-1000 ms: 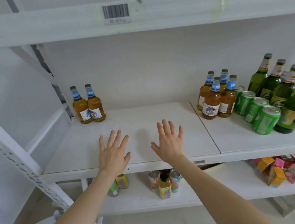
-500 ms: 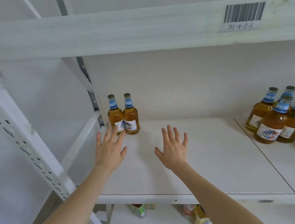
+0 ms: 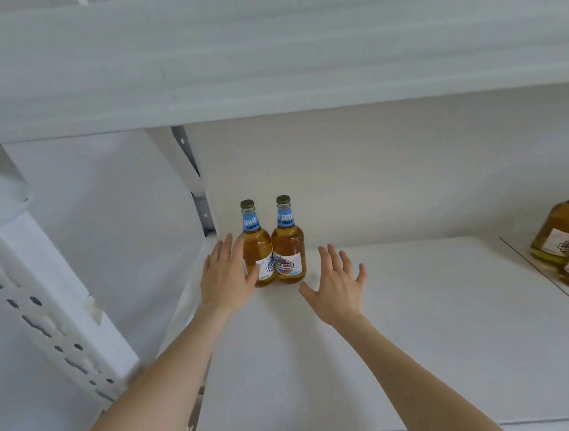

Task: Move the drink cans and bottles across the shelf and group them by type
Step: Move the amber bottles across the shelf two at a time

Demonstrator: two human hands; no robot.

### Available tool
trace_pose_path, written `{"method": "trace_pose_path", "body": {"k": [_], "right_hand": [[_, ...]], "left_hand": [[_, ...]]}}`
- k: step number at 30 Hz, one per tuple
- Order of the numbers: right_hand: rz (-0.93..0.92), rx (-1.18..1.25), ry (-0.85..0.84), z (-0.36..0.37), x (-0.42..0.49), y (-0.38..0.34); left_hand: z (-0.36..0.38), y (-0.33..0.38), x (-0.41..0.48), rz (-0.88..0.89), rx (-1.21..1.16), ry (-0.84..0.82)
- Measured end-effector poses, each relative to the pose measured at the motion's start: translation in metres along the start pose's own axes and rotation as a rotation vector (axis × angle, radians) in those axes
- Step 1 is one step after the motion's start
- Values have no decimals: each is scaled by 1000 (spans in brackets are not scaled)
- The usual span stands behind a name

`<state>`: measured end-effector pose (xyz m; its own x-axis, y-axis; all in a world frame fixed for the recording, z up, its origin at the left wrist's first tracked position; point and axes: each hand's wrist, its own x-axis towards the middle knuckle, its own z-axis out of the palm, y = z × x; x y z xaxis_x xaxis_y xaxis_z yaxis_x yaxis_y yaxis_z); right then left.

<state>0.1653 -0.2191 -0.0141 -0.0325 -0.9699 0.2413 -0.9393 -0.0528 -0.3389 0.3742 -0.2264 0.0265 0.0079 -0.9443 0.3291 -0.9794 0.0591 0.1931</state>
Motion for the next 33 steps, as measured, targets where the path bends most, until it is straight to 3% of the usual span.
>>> {"method": "trace_pose_path", "body": {"k": [6,13,17,28,33], "right_hand": [[35,206,-51,18,46,-7],[75,794,-188,36,84,-12],[110,958,-255,43,92,-15],[168,1118,-209,45,73,-13],[310,1210,-209,33,48,-15]], "left_hand": [[22,0,40,-110,-328,6],[42,-4,72,-193,-754,-39],[41,-3,80,-256,-937,-124],[29,11,57,-253,-900,-27],[23,13,36,-291,-944,-31]]}}
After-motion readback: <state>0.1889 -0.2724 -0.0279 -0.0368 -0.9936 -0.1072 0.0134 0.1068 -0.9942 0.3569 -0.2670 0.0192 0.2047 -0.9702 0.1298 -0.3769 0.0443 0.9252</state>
